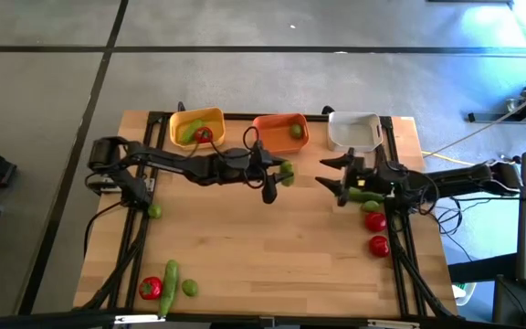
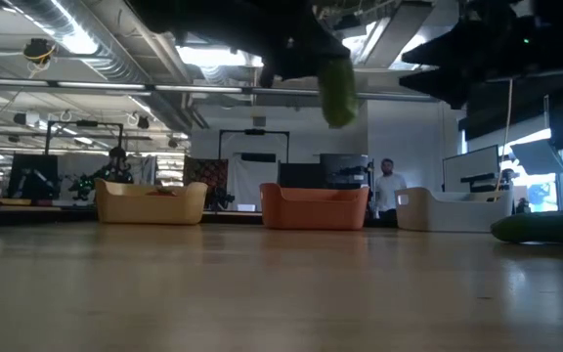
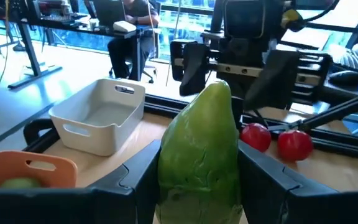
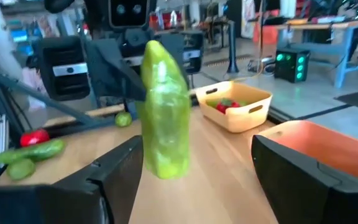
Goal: Sort produce into baskets
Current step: Put the top left cucumber into the white bin
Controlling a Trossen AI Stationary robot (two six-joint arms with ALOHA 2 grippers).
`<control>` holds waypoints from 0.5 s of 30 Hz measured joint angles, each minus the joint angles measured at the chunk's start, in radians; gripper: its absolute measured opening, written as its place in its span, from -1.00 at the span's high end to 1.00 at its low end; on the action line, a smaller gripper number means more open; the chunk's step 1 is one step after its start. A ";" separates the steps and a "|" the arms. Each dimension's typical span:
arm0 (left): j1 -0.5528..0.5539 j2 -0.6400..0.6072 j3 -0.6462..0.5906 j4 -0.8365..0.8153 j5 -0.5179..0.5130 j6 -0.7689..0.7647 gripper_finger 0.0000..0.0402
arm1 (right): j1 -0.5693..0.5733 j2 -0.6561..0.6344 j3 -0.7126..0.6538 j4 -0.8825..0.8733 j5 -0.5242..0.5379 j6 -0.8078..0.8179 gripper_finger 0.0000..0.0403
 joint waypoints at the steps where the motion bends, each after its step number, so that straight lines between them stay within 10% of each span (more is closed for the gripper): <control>1: -0.001 0.006 0.000 0.010 0.000 -0.001 0.14 | 0.000 0.027 0.018 0.001 -0.007 -0.001 -0.42; 15: -0.008 0.013 -0.001 0.017 -0.008 -0.017 0.14 | 0.000 0.408 0.242 -0.004 -0.127 -0.026 -0.42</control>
